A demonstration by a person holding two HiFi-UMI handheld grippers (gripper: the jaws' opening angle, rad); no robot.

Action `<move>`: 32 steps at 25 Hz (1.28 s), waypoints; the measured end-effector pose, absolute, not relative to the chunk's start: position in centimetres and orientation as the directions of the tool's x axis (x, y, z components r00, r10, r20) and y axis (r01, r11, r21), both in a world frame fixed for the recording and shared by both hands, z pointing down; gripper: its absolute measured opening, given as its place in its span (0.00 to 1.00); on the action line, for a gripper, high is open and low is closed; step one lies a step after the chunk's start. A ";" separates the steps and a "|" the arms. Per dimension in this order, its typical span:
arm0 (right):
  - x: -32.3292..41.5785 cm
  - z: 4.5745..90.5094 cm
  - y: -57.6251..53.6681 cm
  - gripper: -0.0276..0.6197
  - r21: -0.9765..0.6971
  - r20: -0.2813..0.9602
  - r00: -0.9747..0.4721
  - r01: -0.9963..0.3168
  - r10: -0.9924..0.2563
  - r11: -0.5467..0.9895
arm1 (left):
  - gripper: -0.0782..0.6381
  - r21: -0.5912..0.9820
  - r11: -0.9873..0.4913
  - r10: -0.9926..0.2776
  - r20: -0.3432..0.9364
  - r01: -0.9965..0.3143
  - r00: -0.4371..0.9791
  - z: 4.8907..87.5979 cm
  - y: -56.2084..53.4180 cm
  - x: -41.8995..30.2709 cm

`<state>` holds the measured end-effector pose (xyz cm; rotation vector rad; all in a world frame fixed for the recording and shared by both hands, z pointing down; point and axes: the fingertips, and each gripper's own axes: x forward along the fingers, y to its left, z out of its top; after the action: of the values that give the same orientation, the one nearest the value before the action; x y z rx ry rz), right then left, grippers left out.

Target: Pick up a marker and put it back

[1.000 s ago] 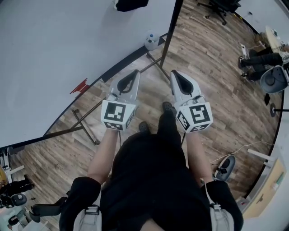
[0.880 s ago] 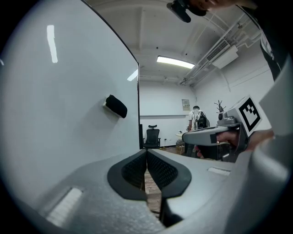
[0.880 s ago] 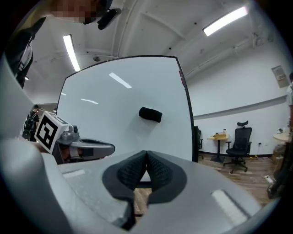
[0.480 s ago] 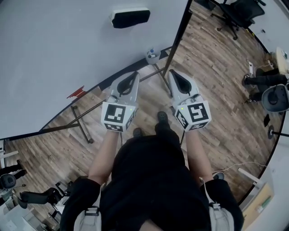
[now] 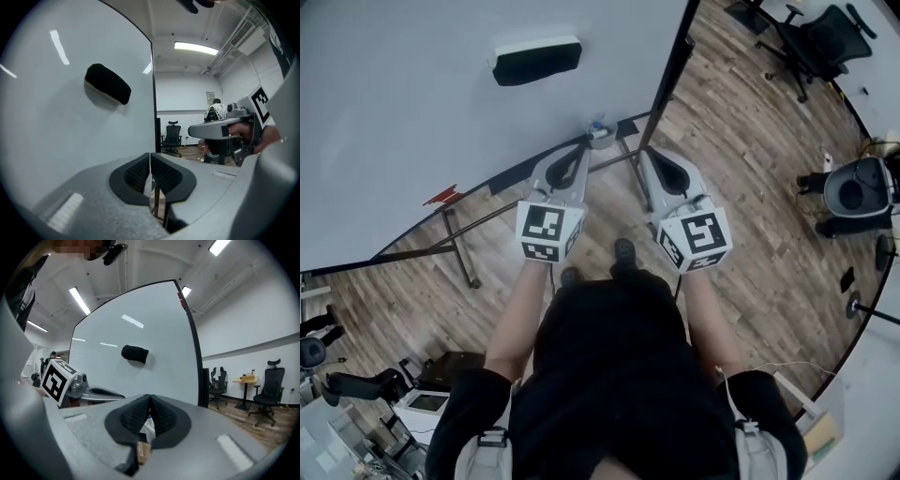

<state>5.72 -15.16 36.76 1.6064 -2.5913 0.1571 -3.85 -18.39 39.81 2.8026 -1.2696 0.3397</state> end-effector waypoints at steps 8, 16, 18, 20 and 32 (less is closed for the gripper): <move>7.9 37.4 -16.7 0.05 -0.049 0.143 -0.524 -0.851 -0.840 0.523 | 0.13 -0.060 -0.592 -0.786 0.261 -0.804 0.560 41.6 -20.1 -2.1; 8.9 38.8 -18.0 0.05 -0.081 0.148 -0.574 -0.819 -0.806 0.568 | 0.20 -0.088 -0.544 -0.804 0.337 -0.834 0.489 44.4 -22.0 -1.8; 9.1 39.1 -18.1 0.05 -0.083 0.151 -0.578 -0.816 -0.802 0.572 | 0.21 -0.091 -0.541 -0.804 0.348 -0.836 0.482 45.0 -22.4 -1.7; 9.6 39.1 -18.4 0.05 -0.083 0.155 -0.578 -0.816 -0.801 0.572 | 0.22 -0.092 -0.540 -0.802 0.358 -0.837 0.478 45.5 -22.9 -1.5; 11.2 40.3 -20.1 0.05 -0.089 0.184 -0.574 -0.818 -0.798 0.568 | 0.27 -0.128 -0.542 -0.783 0.436 -0.831 0.444 48.9 -26.0 -0.6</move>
<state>11.18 -20.11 40.31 1.3835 -2.6714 0.2487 -0.62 -25.99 48.89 2.5790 -1.4468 0.6926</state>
